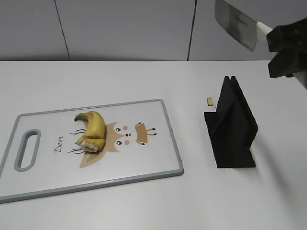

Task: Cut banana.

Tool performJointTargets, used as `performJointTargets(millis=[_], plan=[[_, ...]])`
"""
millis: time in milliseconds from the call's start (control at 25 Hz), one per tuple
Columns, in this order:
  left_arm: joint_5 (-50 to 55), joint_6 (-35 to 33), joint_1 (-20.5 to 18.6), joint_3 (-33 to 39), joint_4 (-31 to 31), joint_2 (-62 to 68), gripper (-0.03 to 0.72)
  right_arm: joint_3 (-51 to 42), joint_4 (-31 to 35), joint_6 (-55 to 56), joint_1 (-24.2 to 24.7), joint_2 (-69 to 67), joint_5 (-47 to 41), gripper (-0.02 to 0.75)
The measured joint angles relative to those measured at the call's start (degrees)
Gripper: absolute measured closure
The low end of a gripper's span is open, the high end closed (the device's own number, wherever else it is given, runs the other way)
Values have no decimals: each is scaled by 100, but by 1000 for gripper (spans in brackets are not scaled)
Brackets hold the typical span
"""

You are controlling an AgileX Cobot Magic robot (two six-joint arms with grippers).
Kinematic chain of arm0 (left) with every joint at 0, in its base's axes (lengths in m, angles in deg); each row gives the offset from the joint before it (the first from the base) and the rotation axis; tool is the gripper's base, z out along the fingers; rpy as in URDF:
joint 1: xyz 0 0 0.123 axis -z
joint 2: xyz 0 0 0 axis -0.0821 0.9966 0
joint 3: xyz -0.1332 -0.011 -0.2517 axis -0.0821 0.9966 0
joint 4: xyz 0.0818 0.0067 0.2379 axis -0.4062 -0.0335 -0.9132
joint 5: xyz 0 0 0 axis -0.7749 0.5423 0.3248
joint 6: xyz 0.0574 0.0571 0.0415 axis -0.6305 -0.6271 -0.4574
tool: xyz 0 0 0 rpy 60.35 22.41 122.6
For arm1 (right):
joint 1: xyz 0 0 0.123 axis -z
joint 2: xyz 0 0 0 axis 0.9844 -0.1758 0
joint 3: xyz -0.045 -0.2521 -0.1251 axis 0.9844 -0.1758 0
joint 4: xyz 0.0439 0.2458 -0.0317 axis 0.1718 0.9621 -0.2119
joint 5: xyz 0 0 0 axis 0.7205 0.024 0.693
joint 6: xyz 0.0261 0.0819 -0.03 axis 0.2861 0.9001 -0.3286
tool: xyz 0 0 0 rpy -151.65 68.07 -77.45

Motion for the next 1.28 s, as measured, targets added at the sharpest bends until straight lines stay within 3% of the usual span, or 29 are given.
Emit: performJointTargets(millis=[240,640,1280], plan=[[-143,0,0,774,104,-1079,135,-458,-274,665,0,108,241,561],[-141,77,0,809,146,-2852,135,-756,-278,907,0,108,290,561],[-124,218,0,842,146,-2838,135,-871,-113,931,0,-405,422,561]])
